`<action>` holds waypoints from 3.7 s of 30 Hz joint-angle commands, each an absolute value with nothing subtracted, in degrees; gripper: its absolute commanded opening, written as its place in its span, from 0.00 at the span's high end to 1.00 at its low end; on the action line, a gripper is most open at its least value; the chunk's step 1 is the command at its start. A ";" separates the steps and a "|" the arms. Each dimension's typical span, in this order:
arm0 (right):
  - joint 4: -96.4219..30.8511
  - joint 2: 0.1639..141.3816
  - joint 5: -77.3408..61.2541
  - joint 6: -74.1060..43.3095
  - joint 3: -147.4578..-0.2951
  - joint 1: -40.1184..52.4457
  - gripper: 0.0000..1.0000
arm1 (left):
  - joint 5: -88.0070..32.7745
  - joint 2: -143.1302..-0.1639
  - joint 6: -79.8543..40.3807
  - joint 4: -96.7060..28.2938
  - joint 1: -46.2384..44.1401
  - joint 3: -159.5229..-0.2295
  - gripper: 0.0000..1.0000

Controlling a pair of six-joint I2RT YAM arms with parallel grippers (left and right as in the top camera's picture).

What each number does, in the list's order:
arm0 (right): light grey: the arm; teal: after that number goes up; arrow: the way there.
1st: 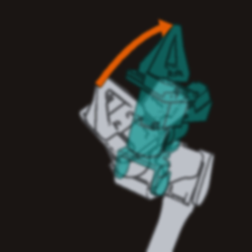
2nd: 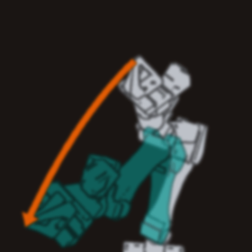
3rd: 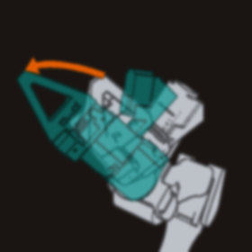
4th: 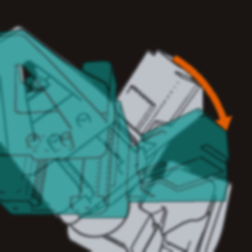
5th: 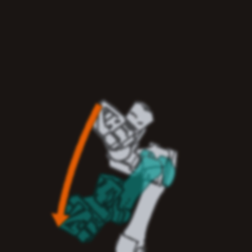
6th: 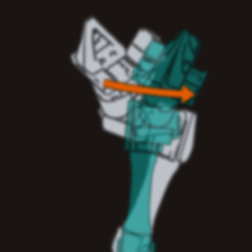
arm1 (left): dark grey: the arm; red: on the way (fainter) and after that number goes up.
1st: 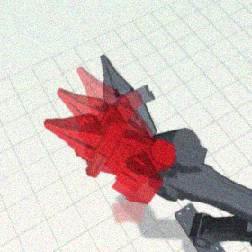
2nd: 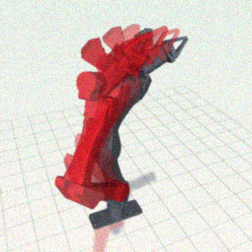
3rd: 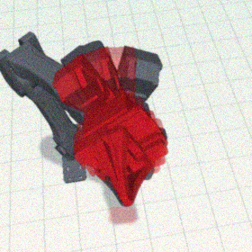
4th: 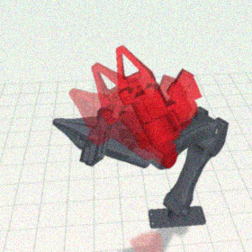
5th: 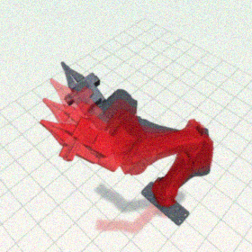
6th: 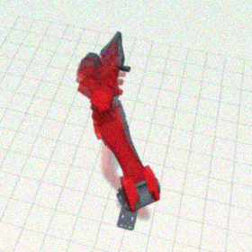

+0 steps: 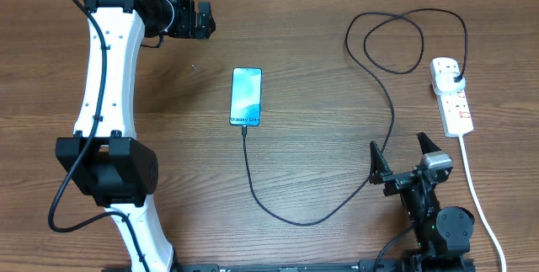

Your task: Plug charger to phone and switch on socket

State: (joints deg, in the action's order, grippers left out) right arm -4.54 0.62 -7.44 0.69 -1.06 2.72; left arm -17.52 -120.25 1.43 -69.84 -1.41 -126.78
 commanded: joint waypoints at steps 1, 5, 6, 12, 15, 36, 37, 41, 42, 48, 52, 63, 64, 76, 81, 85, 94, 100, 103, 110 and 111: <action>-4.27 0.16 -7.14 1.15 -0.47 2.83 0.00 | -17.39 -120.64 1.08 -69.84 -1.61 -126.48 0.00; -4.27 0.16 -7.14 1.17 -0.47 2.83 0.00 | -17.39 -120.64 1.08 -69.84 -1.61 -126.48 0.00; -4.27 0.16 -7.14 1.17 -0.47 2.83 0.00 | -17.39 -120.64 1.08 -69.82 -1.61 -126.48 0.00; -4.27 0.16 -7.14 1.17 -0.47 2.83 0.00 | -17.39 -120.64 1.08 -69.84 -1.67 -126.48 0.00; -4.25 0.16 -7.14 1.17 -0.47 2.83 0.00 | -17.39 -120.64 1.08 -69.84 -2.00 -126.48 0.00; -4.25 0.16 -7.11 1.17 -0.47 2.83 0.00 | -13.85 -108.66 1.50 -72.58 -2.31 -120.49 0.00; -4.25 0.16 -7.11 1.15 -0.47 2.83 0.00 | -13.39 -107.18 1.50 -71.83 -2.31 -118.76 0.00; -4.25 0.16 -7.14 1.17 -0.47 2.83 0.00 | -12.45 -98.56 1.50 -64.20 -2.28 -105.73 0.00; -4.25 0.16 -7.14 1.17 -0.47 2.83 0.00 | -12.43 -96.57 1.52 -62.39 -2.28 -102.24 0.00; -4.25 0.16 -7.14 1.15 -0.47 2.83 0.00 | -10.98 -86.13 1.50 -60.18 -2.26 -86.35 0.00; -4.25 0.16 -7.14 1.15 -0.47 2.83 0.00 | -8.54 -80.03 1.52 -57.19 -2.26 -79.46 0.00; -4.25 0.16 -7.14 1.15 -0.49 2.83 0.00 | -8.58 -56.16 1.48 -42.61 -2.20 -52.62 0.00; -4.25 0.16 -7.14 1.17 -0.47 2.83 0.00 | -8.58 -53.98 1.48 -42.89 -2.17 -51.27 0.00; -4.25 0.16 -7.14 1.15 -0.47 2.83 0.00 | -8.99 -21.19 3.53 -40.84 0.73 -30.04 0.00; -4.25 0.16 -7.14 1.17 -0.49 2.83 0.00 | -11.75 -20.27 3.70 -32.40 0.78 -24.93 0.00; -4.25 0.16 -7.14 1.17 -0.47 2.83 0.00 | -13.61 -17.45 3.64 -25.02 0.78 -20.08 0.00; -4.25 0.16 -7.14 1.17 -0.47 2.83 0.00 | -12.88 -7.11 3.44 -15.46 0.80 -10.72 0.00; -4.25 0.16 -7.14 1.17 -0.47 2.83 0.00 | -8.25 -1.69 -0.97 -9.30 0.80 -5.78 0.00; -4.25 0.16 -7.14 1.17 -0.47 2.83 0.00 | -6.72 -0.19 -2.85 -6.46 0.84 -3.03 0.00; -4.25 0.16 -7.11 1.17 -0.47 2.83 0.00 | -2.00 -0.19 -6.17 -4.01 0.84 -0.25 0.00; -4.25 0.16 -7.14 1.17 -0.47 2.83 0.00 | -1.39 -0.19 -6.28 -4.03 0.84 -0.25 0.00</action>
